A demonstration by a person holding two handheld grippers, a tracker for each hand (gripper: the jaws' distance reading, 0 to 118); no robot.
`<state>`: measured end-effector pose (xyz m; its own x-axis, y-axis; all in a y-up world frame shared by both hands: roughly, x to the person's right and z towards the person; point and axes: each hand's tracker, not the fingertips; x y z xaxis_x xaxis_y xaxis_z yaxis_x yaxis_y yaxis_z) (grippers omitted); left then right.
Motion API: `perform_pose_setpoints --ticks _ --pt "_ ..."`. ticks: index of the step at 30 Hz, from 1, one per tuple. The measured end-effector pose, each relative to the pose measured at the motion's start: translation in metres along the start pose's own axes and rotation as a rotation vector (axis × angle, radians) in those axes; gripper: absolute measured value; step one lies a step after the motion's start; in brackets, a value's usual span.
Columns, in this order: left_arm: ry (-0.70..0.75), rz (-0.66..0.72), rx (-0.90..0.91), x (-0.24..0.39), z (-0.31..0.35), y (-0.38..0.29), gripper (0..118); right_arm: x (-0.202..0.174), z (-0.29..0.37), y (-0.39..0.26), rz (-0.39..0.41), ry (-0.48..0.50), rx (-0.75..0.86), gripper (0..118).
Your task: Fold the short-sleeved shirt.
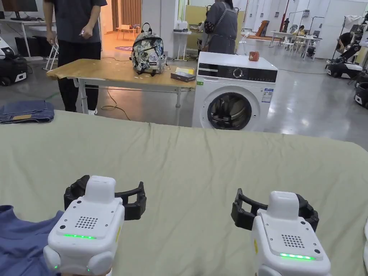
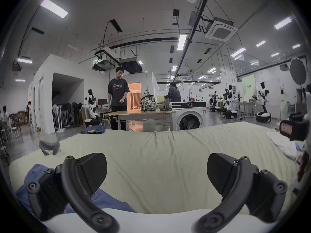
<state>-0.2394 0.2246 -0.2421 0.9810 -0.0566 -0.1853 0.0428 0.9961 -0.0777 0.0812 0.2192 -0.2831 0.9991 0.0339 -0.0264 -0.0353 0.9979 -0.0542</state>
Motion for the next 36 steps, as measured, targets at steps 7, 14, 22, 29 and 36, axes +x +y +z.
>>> perform_pose_setpoints --ticks 7,14,22,29,36 --pt "0.021 -0.001 0.016 0.005 0.005 0.000 117 -0.004 -0.003 -0.006 0.067 0.004 0.002 118" --pt "-0.013 0.219 0.007 -0.013 0.007 -0.001 117 0.024 0.002 0.001 -0.335 -0.002 -0.034 118" --pt "-0.032 0.276 -0.020 -0.019 0.008 0.015 117 0.020 -0.006 0.021 -0.076 -0.001 -0.018 118" --pt "0.053 -0.841 0.010 0.048 0.016 0.001 117 -0.032 -0.005 -0.018 1.104 -0.010 0.139 118" --pt "0.090 -0.857 0.007 0.039 0.014 -0.003 117 -0.030 0.002 -0.028 1.186 -0.071 0.189 118"
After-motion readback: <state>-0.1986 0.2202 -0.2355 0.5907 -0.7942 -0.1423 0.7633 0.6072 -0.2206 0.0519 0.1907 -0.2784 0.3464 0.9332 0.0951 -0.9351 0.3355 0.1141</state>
